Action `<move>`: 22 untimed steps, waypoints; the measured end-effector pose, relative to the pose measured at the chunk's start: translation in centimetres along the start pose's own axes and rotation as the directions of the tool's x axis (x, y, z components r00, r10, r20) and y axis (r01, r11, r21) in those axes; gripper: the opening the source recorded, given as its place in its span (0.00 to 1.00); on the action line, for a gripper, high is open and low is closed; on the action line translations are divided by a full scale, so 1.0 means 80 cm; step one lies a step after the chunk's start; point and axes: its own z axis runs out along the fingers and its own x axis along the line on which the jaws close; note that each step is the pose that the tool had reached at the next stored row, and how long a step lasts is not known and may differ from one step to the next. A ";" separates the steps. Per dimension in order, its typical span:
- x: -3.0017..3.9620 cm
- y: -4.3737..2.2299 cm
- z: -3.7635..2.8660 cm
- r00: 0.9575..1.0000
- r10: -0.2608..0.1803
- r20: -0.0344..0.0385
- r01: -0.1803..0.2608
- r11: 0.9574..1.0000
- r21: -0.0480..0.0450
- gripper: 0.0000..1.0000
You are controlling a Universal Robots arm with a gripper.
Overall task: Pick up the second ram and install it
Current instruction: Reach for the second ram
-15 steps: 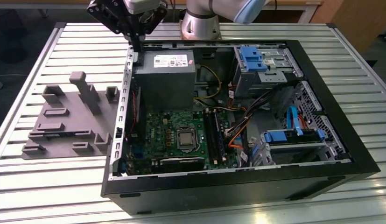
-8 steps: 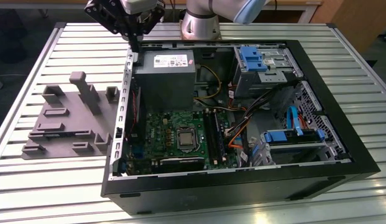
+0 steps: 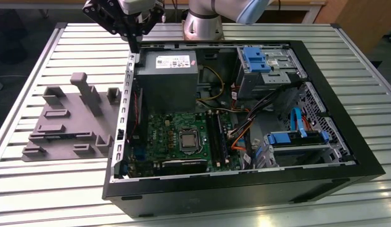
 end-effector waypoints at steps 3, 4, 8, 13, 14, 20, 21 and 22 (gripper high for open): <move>0.0037 -0.0003 -0.0001 1.000 0.000 0.000 0.000 1.000 0.000 0.11; 0.0040 -0.0003 -0.0001 1.000 0.000 0.000 0.000 1.000 0.000 0.11; 0.0066 -0.0005 -0.0002 1.000 0.000 0.000 0.000 1.000 0.000 0.11; 0.0102 -0.0008 -0.0003 1.000 0.000 0.000 0.000 1.000 0.000 0.11; 0.0108 -0.0008 -0.0003 1.000 0.000 0.000 0.000 1.000 0.000 0.11; 0.0144 -0.0011 -0.0004 1.000 0.000 0.000 0.000 1.000 0.000 0.11; 0.0154 -0.0012 -0.0005 1.000 0.000 0.000 0.000 1.000 0.000 0.11; 0.0167 -0.0013 -0.0005 1.000 0.000 0.000 0.000 1.000 0.000 0.11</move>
